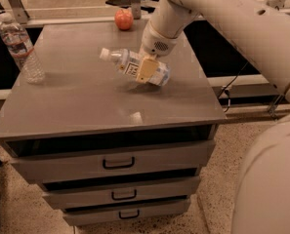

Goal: Knock blue plastic bottle over

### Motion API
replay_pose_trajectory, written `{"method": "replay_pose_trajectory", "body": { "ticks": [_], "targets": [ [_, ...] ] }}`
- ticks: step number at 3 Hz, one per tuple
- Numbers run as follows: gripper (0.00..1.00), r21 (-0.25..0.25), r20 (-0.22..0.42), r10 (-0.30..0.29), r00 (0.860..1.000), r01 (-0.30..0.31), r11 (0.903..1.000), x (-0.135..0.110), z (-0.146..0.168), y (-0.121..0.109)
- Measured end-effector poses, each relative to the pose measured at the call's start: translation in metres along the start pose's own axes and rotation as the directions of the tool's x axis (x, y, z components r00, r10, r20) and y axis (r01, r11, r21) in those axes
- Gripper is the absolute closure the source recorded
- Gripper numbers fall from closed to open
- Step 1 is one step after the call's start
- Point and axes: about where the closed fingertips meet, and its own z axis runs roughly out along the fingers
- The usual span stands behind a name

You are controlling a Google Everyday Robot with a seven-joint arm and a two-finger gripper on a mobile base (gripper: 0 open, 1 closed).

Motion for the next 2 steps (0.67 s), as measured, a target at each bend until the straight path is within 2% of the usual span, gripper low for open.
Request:
{"method": "replay_pose_trajectory", "body": {
  "ticks": [2],
  "targets": [
    [0.13, -0.103, 0.1, -0.034, 0.994, 0.044, 0.9937, -0.018, -0.007, 0.032]
  ]
}}
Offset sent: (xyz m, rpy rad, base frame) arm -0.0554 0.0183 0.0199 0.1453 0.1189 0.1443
